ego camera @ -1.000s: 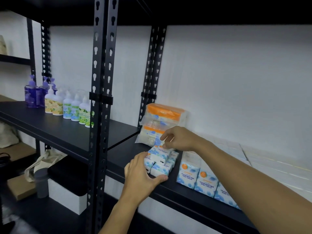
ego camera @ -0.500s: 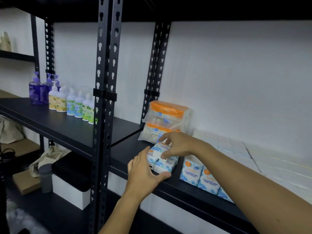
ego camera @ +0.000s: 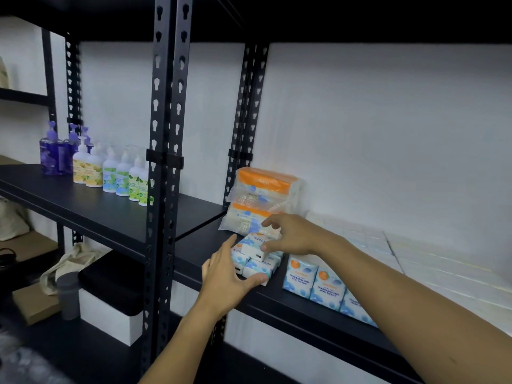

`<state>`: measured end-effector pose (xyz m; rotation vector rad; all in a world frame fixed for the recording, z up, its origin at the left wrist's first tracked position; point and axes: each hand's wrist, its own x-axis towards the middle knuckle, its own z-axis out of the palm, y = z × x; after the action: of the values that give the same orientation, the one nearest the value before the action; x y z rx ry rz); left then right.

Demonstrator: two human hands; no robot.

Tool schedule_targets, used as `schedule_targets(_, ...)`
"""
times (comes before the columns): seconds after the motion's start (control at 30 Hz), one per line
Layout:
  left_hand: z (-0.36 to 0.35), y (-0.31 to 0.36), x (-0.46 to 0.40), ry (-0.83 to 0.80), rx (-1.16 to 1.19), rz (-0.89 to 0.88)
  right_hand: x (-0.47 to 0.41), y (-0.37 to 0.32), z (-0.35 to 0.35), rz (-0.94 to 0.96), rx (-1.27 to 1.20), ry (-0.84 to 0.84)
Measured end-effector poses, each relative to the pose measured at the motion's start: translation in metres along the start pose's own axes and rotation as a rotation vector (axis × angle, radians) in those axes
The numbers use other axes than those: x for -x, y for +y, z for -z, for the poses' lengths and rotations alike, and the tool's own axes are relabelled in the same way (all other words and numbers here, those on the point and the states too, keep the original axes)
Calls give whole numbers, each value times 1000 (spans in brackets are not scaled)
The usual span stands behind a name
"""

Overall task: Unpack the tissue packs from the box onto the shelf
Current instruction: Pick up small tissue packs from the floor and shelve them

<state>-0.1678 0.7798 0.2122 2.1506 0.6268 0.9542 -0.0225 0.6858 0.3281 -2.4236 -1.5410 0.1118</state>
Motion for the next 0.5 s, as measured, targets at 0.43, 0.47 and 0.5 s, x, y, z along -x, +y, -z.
schedule_targets(0.43, -22, 89, 12, 62, 48, -253, 142, 52, 44, -181, -106, 347)
schedule_targets(0.47, -28, 99, 14, 43, 41, -293, 156, 59, 46, -207, -112, 377)
schedule_targets(0.5, -34, 108, 16, 22, 25, -328, 171, 67, 46, -236, -113, 398)
